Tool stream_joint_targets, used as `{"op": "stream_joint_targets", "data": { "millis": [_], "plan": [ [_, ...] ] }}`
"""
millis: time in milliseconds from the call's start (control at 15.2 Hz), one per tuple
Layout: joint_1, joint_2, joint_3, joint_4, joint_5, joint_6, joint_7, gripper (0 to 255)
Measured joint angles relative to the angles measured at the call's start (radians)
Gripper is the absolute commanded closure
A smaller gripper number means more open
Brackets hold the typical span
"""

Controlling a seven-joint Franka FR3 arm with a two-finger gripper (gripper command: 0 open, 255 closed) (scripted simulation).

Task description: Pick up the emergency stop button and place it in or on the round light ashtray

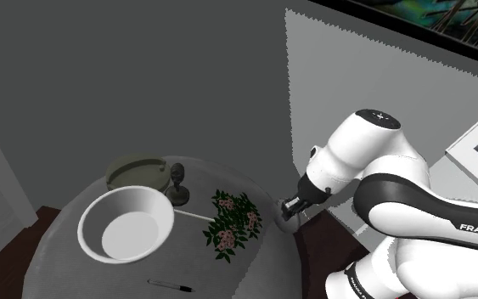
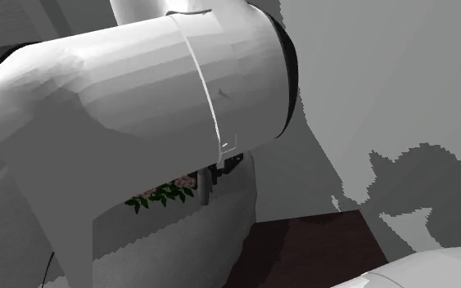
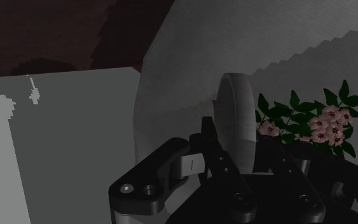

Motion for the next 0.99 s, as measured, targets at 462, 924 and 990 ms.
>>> {"op": "stream_joint_targets", "data": {
  "millis": [462, 924, 990],
  "plan": [
    [-0.045, 0.084, 0.007, 0.119, -0.029, -0.028, 0.011, 255],
    [-0.162, 0.406, 0.12, 0.362, -0.102, 0.067, 0.094, 255],
    [-0.182, 0.454, 0.138, 0.397, -0.121, 0.08, 0.111, 255]
  ]
}}
